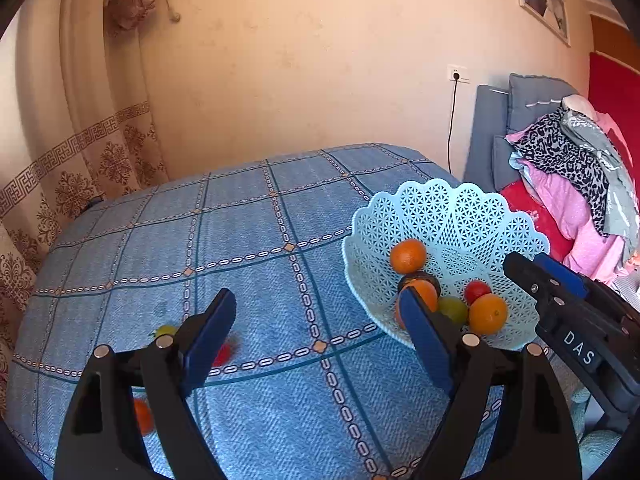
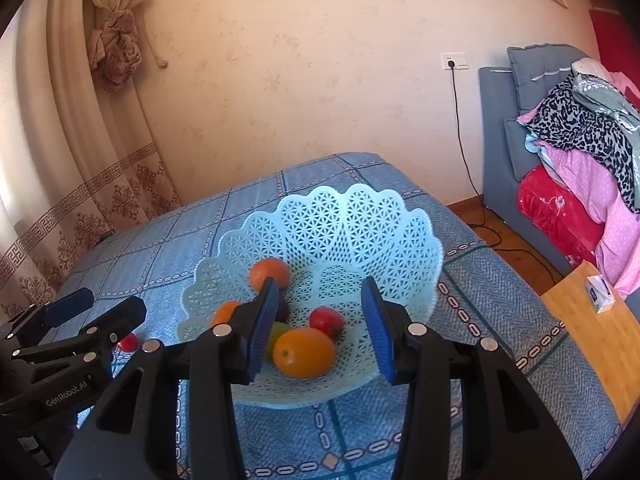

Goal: Organize fruits
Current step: 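Open the right tool to drop the oval orange into the basket, then move both open tools back over the remaining fruits on the bed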

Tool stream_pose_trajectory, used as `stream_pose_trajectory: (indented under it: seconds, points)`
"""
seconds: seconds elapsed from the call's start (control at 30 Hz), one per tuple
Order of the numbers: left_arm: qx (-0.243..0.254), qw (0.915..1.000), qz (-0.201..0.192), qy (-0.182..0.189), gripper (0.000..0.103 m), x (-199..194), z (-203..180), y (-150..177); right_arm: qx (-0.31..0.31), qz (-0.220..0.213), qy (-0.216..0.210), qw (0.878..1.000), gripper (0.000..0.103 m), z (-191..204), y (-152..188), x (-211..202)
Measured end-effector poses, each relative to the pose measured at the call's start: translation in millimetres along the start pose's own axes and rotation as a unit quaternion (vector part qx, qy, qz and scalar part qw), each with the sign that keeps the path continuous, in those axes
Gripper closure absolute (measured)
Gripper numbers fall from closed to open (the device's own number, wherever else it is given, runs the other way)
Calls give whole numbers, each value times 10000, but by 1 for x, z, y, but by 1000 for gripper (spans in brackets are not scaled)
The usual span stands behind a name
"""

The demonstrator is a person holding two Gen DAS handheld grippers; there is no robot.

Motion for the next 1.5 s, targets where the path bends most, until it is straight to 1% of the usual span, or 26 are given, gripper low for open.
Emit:
stream_pose_trajectory:
  seconds: [0.03,0.07,0.23,0.3,0.33,0.37,0.4,0.53,0.87,0.97,1.07,1.13,1.27,1.5]
  points:
    - [-12,10000,-1,-19,20,-1,2,1,-21,-35,1,10000,42,2,-1,-1]
    - [-22,10000,0,-30,20,-2,4,1,-64,-59,10,10000,42,5,-1,-3]
    - [-120,9999,-13,-77,20,-8,17,5,-220,-24,-29,9998,42,19,-1,-4]
    - [-155,9998,-21,-91,15,-11,22,7,-264,-12,-47,9996,41,24,0,-5]
    - [-172,9998,-28,-95,14,-12,24,7,-278,-3,-57,9996,39,26,0,-5]
    - [-190,9998,-29,-101,14,-13,26,8,-294,-5,-64,9995,32,28,1,-5]
    - [-220,9997,-22,-106,14,-15,30,9,-307,-16,-58,9995,28,30,1,-5]
    - [-344,9993,9,-169,12,-17,42,13,-389,-30,-82,9992,22,40,2,-6]
    - [-633,9974,105,-341,12,-24,76,31,-659,106,-155,9976,22,65,10,-3]
    - [-742,9963,153,-410,12,-25,89,39,-730,132,-169,9971,14,72,12,-2]
    - [-837,9951,207,-492,11,-26,101,49,-820,174,-196,9963,13,79,14,-1]
    - [-936,9936,263,-567,11,-25,112,56,-871,196,-196,9958,10,83,16,0]
    - [-1161,9901,384,-684,12,-22,132,69,-957,238,-204,9949,9,91,20,2]
    - [-1369,9861,478,-814,11,-21,155,83,-1141,290,-248,9927,8,105,24,3]
Point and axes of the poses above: each gripper's, at about its wrist camera, not at the fingertips, and x roughly the way its jaws point, z to its left, y to its underside, the point moved 8 cm from there along x, roughly the way its jaws point, and after that the axes turned 5 degrees about z, right-handed, at the moved point
